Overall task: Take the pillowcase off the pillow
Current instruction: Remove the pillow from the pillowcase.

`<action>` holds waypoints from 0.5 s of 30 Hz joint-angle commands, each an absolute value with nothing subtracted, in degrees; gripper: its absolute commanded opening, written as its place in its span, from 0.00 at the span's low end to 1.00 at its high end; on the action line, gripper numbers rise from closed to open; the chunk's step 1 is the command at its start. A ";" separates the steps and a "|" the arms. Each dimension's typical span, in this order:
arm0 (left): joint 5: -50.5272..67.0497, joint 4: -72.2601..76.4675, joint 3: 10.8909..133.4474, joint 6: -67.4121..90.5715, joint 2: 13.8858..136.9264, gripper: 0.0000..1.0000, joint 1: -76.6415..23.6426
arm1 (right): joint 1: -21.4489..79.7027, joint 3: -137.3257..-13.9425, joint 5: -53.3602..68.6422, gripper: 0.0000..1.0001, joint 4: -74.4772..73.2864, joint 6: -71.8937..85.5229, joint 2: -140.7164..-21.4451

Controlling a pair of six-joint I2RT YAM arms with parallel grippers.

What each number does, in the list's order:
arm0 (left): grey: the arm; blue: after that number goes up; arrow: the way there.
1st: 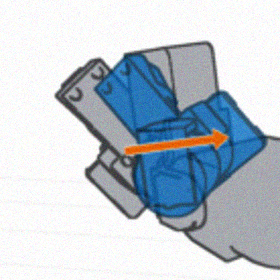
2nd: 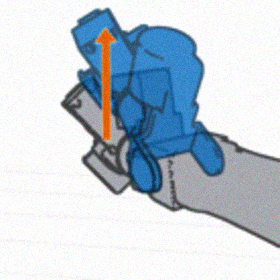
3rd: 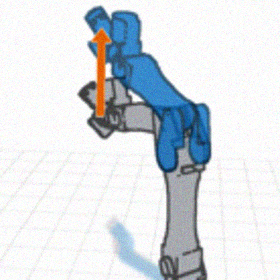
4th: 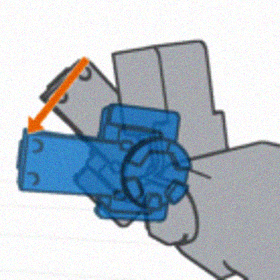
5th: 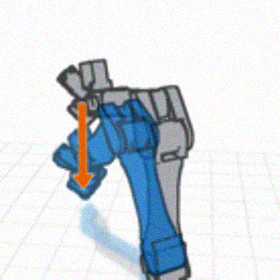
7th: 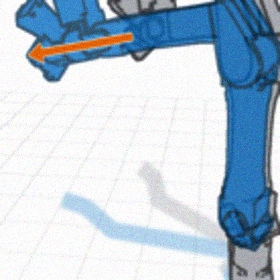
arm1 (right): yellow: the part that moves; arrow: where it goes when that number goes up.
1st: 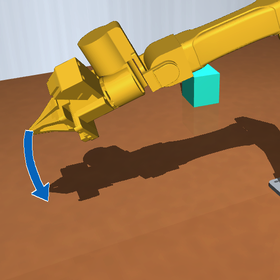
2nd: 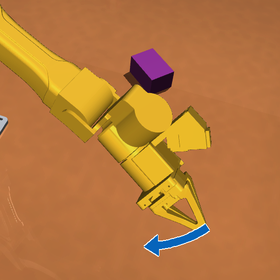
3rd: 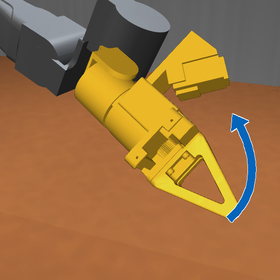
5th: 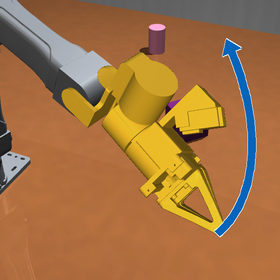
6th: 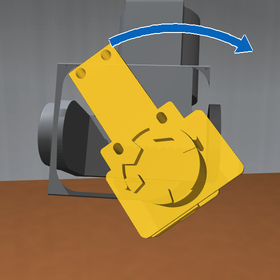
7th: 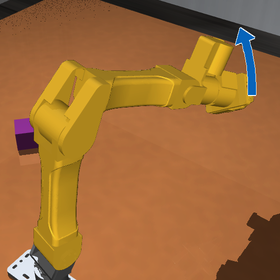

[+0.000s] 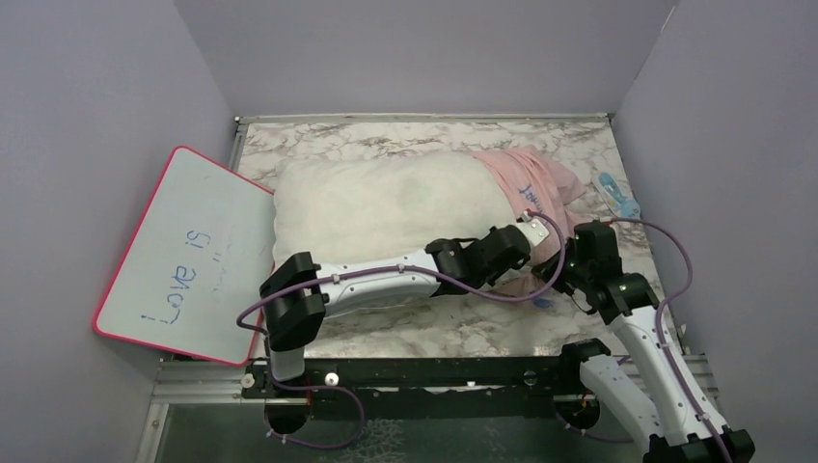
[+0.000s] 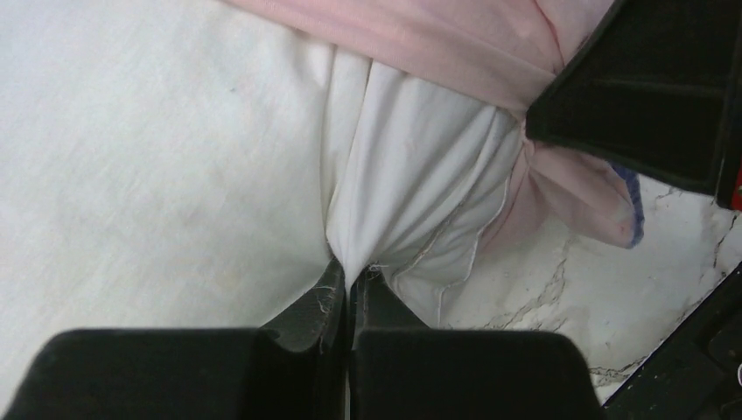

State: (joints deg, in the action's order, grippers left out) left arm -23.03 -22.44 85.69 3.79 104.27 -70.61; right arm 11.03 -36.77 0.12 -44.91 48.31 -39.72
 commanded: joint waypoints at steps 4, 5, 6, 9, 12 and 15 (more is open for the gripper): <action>-26.29 -24.58 82.27 6.68 97.10 0.00 -67.08 | 10.81 -41.48 -23.81 0.00 -43.60 48.96 -38.99; -27.72 -24.51 80.89 6.99 95.84 0.00 -66.80 | 10.83 -41.93 -26.71 0.00 -43.34 48.47 -38.91; -28.94 -24.00 79.33 7.05 94.40 0.00 -66.39 | 10.88 -42.67 -29.62 0.00 -43.44 48.36 -39.12; -29.81 -23.94 75.79 7.24 90.60 0.00 -64.58 | 10.82 -44.54 -34.91 0.00 -42.92 48.22 -41.00; -28.74 -23.97 73.35 8.09 86.73 0.00 -63.38 | 10.77 -45.77 -35.02 0.00 -40.20 46.78 -43.78; -27.54 -23.97 73.90 8.44 85.04 0.00 -63.19 | 9.66 -46.27 -32.49 0.00 -38.38 46.15 -46.32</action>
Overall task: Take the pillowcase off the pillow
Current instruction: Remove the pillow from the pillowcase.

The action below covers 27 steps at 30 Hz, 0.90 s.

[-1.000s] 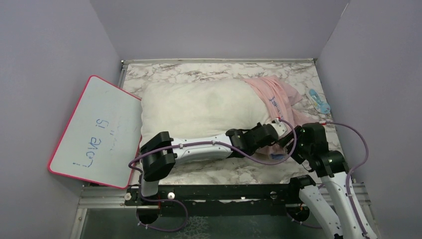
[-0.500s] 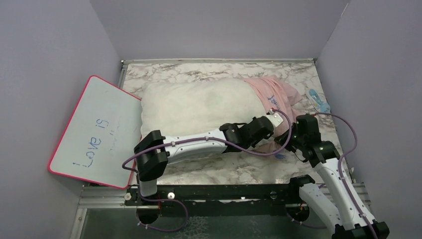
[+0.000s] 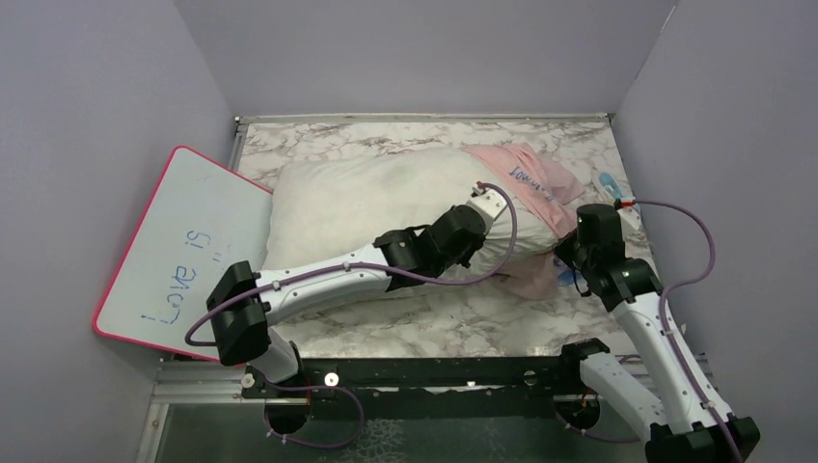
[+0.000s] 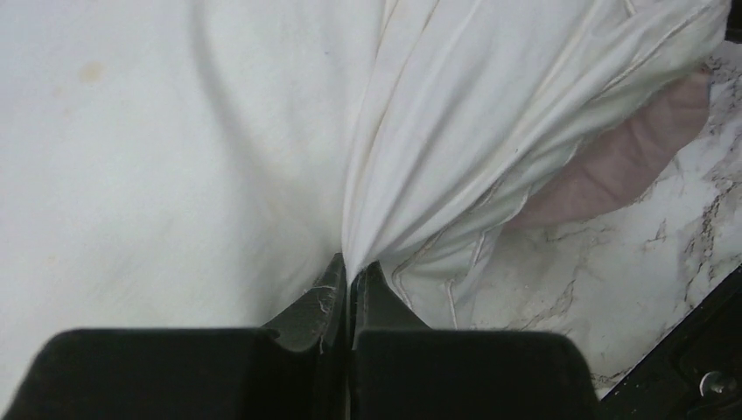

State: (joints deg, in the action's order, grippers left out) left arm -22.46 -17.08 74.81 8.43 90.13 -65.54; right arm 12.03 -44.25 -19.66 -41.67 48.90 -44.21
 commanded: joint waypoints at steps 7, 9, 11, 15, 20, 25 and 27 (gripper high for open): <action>-16.93 -23.81 78.59 6.44 85.78 0.00 -64.03 | 4.57 -45.02 -12.75 0.00 -31.51 40.18 -50.25; -14.87 -24.29 79.90 5.29 86.80 0.00 -64.87 | 2.34 -44.89 -7.58 0.00 -30.06 38.39 -51.47; -14.10 -24.77 81.40 4.75 87.78 0.19 -66.25 | -0.41 -44.55 -1.08 0.00 -28.83 36.74 -52.66; -13.75 -24.80 85.16 2.78 91.11 0.66 -69.63 | -4.06 -43.69 10.30 0.00 -27.45 35.46 -54.57; -17.33 -24.94 92.23 -4.80 99.23 0.89 -75.53 | -4.21 -41.02 13.56 0.00 -25.68 36.17 -53.94; -19.23 -24.96 97.13 -9.46 106.41 0.99 -76.94 | -4.76 -39.70 17.08 0.00 -25.35 36.39 -53.68; -22.15 -24.68 98.84 -10.96 109.00 0.99 -76.96 | -4.98 -39.24 18.46 0.00 -24.87 36.58 -53.71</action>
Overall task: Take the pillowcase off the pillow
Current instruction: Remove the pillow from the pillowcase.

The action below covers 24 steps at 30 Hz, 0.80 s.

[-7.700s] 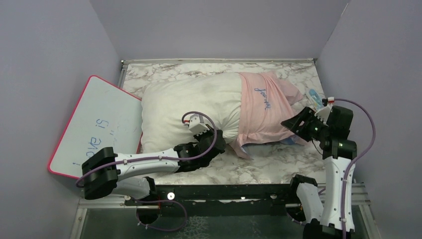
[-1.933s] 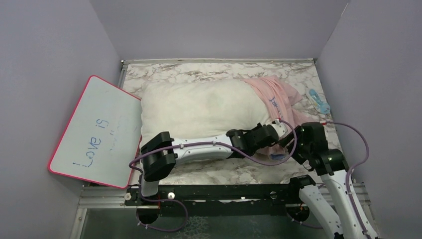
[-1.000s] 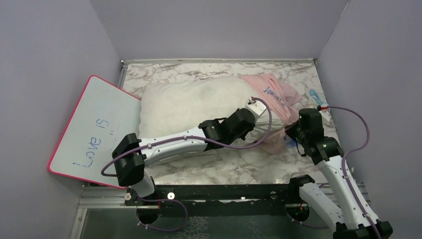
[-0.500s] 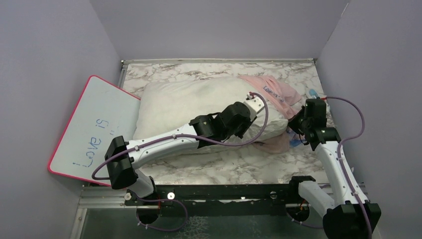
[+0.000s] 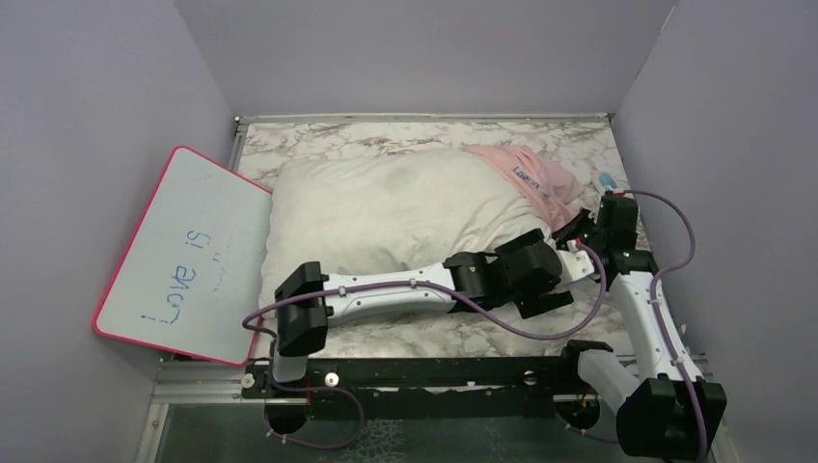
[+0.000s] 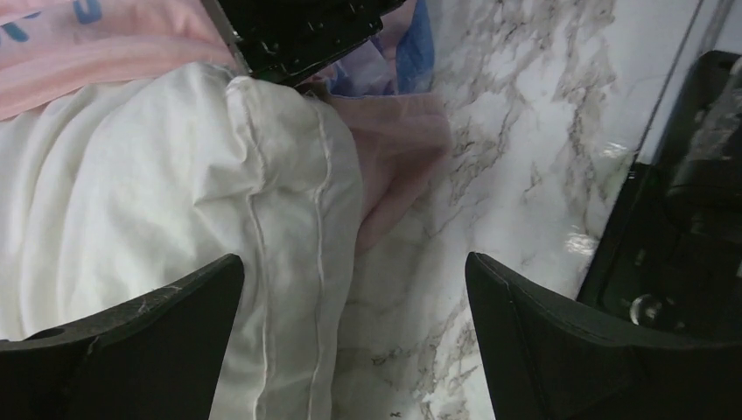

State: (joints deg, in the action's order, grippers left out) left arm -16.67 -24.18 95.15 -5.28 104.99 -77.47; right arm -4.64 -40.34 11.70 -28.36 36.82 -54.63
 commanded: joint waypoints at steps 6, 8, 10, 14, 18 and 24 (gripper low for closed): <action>-35.08 -18.07 98.16 -12.14 111.62 0.92 -76.16 | -5.70 -38.47 20.94 0.00 -24.17 38.14 -53.67; -37.01 -12.59 95.15 -11.91 110.54 0.85 -75.24 | -5.85 -38.11 21.37 0.01 -24.21 38.67 -53.54; -36.47 -10.83 93.76 -11.76 110.36 0.63 -73.83 | -6.06 -38.30 21.48 0.00 -24.61 38.84 -53.28; -28.82 -18.63 101.56 -7.60 113.77 0.00 -71.60 | -6.32 -39.41 18.01 0.00 -26.00 39.70 -51.81; -18.08 -16.72 97.77 -2.64 107.29 0.00 -69.09 | -7.36 -40.82 13.52 0.00 -25.86 40.48 -49.89; -3.35 -15.54 87.43 4.84 93.38 0.00 -63.86 | -14.17 -48.61 9.60 0.00 -29.12 37.92 -57.98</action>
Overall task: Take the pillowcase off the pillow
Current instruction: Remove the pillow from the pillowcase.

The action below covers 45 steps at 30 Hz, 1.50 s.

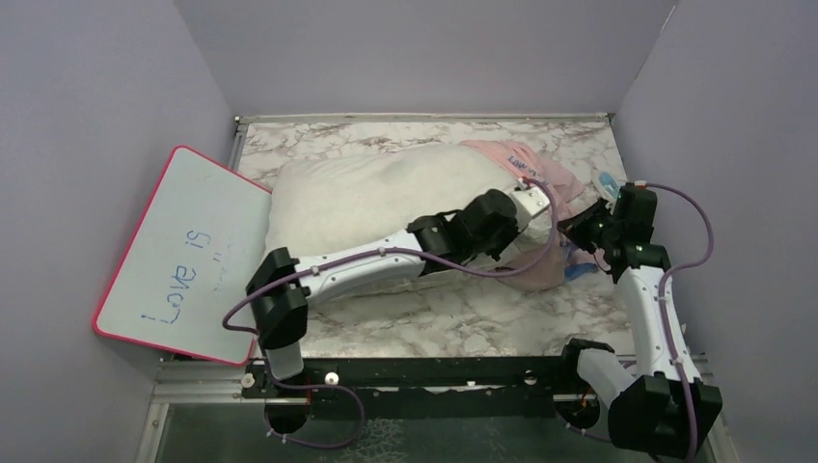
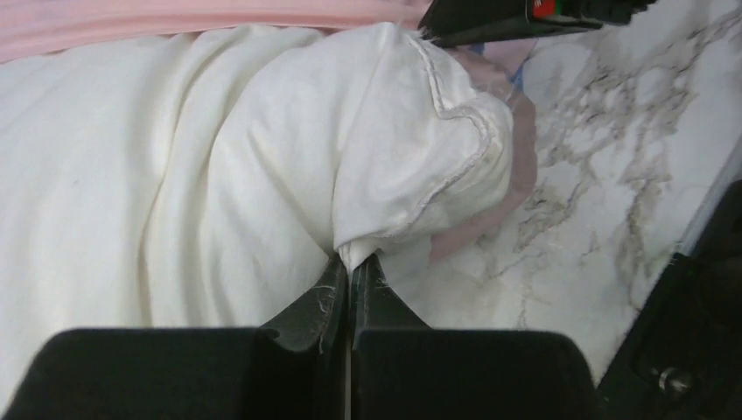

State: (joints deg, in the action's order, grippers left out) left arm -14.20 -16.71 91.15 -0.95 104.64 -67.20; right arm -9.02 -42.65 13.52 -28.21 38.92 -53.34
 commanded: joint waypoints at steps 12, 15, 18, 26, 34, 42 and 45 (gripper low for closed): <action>11.21 -17.78 81.03 11.26 83.30 0.00 -61.00 | -16.71 -61.70 9.34 0.14 -33.93 37.89 -67.03; 12.82 -17.12 81.78 11.71 84.18 0.00 -59.88 | -16.70 -62.21 20.87 0.22 -32.95 34.27 -66.90; 15.71 -17.25 82.74 11.71 85.47 0.00 -59.27 | -16.70 -61.53 29.70 0.34 -31.71 33.64 -65.35; 19.99 -20.72 86.80 10.92 85.96 0.62 -57.72 | -16.57 -60.93 41.07 0.94 -22.36 31.79 -70.70; 16.37 -21.81 92.91 8.88 86.40 0.97 -54.38 | -8.37 -64.09 38.81 0.88 -19.88 33.41 -84.51; 13.47 -25.84 96.31 16.52 97.90 0.99 -41.62 | -5.99 -59.94 15.60 0.08 -21.99 35.19 -75.06; 17.68 -26.13 97.37 13.79 102.65 0.99 -41.21 | -6.04 -60.68 8.94 0.05 -24.26 34.91 -72.04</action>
